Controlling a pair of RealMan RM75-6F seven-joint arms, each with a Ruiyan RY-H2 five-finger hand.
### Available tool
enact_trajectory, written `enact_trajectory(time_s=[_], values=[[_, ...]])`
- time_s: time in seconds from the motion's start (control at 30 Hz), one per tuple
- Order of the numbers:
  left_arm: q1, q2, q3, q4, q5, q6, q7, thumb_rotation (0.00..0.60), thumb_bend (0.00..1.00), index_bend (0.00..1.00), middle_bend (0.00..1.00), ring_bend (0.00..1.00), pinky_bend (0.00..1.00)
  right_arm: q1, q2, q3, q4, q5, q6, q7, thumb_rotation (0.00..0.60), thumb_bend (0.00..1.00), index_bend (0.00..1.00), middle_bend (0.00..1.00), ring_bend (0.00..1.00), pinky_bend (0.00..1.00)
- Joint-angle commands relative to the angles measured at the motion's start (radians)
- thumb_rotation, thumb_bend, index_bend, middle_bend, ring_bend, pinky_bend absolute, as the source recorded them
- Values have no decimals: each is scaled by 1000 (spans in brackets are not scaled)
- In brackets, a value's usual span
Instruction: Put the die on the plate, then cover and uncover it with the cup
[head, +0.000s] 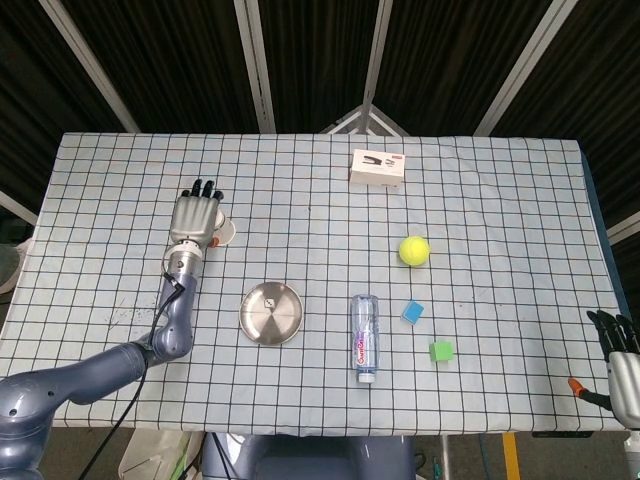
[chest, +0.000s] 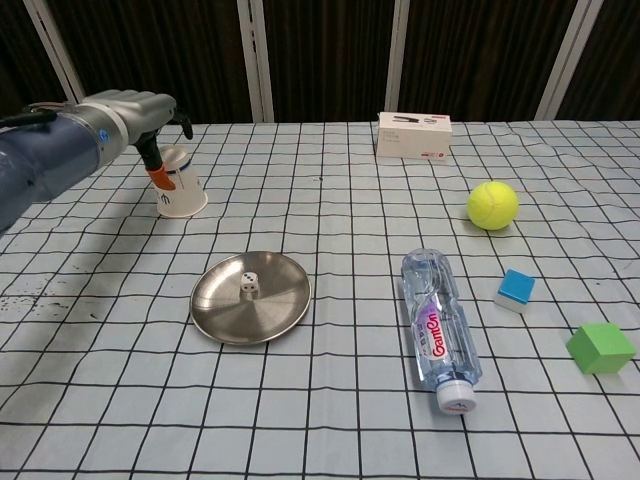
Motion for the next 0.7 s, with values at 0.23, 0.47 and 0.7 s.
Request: enact_trajectory(time_s=[0.23, 0.47, 0.7], values=[[-14, -40, 34, 61, 44, -4, -42, 600, 352, 348, 252, 204, 362, -1, 3, -1, -2, -3, 1, 5, 600, 126, 130, 137, 95, 20], [-9, -51, 60, 94, 95, 21, -65, 600, 358, 382, 299, 230, 376, -4, 9, -3, -8, -10, 7, 12, 600, 127, 130, 137, 96, 20], [-6, -61, 70, 99, 103, 26, -60, 600, 359, 411, 326, 243, 386, -5, 11, -3, -12, -11, 7, 13, 600, 127, 130, 137, 96, 20]])
